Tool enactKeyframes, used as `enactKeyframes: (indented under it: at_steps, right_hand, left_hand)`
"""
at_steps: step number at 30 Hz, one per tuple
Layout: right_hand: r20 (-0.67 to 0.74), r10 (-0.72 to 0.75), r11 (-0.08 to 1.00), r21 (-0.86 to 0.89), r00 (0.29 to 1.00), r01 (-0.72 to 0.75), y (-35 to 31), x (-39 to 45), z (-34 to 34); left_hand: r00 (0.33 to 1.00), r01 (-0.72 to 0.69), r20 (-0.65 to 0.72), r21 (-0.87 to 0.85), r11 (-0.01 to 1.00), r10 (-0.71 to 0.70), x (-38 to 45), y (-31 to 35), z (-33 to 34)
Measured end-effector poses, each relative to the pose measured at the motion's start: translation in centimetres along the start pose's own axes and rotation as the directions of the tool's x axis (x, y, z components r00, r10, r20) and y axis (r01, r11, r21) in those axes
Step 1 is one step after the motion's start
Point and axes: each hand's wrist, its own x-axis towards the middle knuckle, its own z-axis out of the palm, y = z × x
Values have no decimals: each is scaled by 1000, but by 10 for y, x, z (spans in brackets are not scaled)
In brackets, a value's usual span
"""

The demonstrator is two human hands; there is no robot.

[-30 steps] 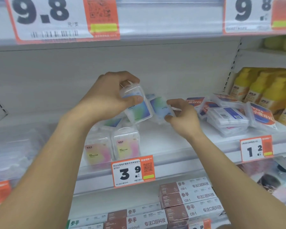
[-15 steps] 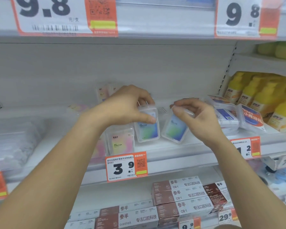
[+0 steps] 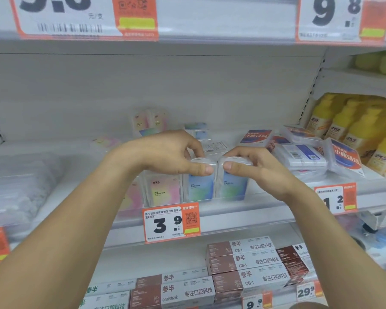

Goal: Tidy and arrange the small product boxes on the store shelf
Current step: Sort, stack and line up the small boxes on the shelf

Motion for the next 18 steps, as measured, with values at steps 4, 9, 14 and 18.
enactKeyframes:
  at_steps: [4,9,14,18]
  right_hand:
    - [55,-1,1000,25,999,0,-3,-1,1]
    - [87,3,1000,23,996,-5,-6,-3,1]
    - [53,6,996,-94,999,-1,-5,-4,4]
    - [-43,-9,997,72,999,12,-12,-5,2]
  left_hand:
    - [999,8,52,-9,1000,-8,-4,2,-3]
    - [997,15,80,26,1000,-17,-7,5,-5]
    - [993,24,118,7,1000,-24,-8,4,-8]
    - [999,17,31,-51,999,-15,-14,-6,-18]
